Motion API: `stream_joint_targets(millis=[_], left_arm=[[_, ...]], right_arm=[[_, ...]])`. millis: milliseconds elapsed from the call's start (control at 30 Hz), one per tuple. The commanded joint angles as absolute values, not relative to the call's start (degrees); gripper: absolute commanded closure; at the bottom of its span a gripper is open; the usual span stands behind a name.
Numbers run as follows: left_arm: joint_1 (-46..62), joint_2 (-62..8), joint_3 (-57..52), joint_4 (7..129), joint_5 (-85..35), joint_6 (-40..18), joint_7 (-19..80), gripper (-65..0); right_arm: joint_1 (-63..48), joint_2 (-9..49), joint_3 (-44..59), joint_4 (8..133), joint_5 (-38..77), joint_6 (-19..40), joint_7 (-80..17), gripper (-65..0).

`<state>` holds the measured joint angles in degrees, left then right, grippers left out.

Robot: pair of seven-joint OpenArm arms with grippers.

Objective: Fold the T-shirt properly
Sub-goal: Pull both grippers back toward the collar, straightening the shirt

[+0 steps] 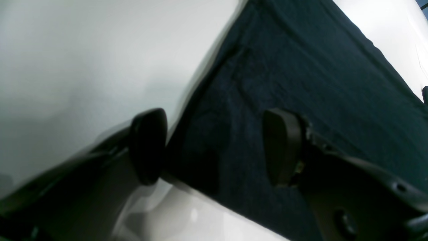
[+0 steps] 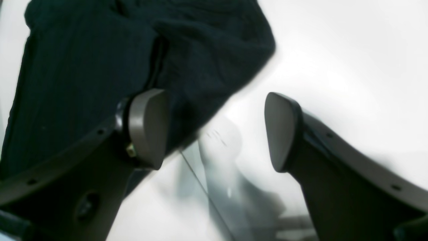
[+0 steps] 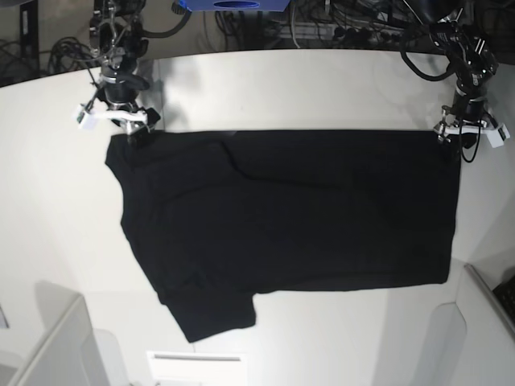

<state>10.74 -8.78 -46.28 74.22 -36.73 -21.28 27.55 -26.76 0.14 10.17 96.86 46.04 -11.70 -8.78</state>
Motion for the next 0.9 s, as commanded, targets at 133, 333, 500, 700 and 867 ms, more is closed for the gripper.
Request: stream_joint_targets(millis=[133,333,500,700,867], left_arm=[[11.12,-9.10,-46.20,74.07,-35.74,-20.35,30.02,-42.5],[11.03,-9.10,-46.20,73.98,-35.74,-20.35,30.02,-19.3],[11.03,-9.10,-46.20,73.98,-35.74,-20.35,30.02,-12.3],[11.03,-9.10,-46.20,73.98,-35.74,-20.35,30.02,-1.8],[11.21,-9.10,-46.20,73.98,-35.74,-20.35,30.02,0.0]], right_arm=[[-24.57,0.48,10.42,95.08,46.02,-11.21,-8.13,-42.6],[-22.73,0.57,10.42,91.56,46.02,-11.21,-8.04,-42.5],[-21.76,0.57,10.51,89.89,46.02,-11.21,-7.78,-36.2],[-20.62,0.92,10.51,88.66,45.93,-6.20,-7.78,-11.1],[-20.62,0.92,10.59,88.66,45.93,-3.30,-8.04,0.0]])
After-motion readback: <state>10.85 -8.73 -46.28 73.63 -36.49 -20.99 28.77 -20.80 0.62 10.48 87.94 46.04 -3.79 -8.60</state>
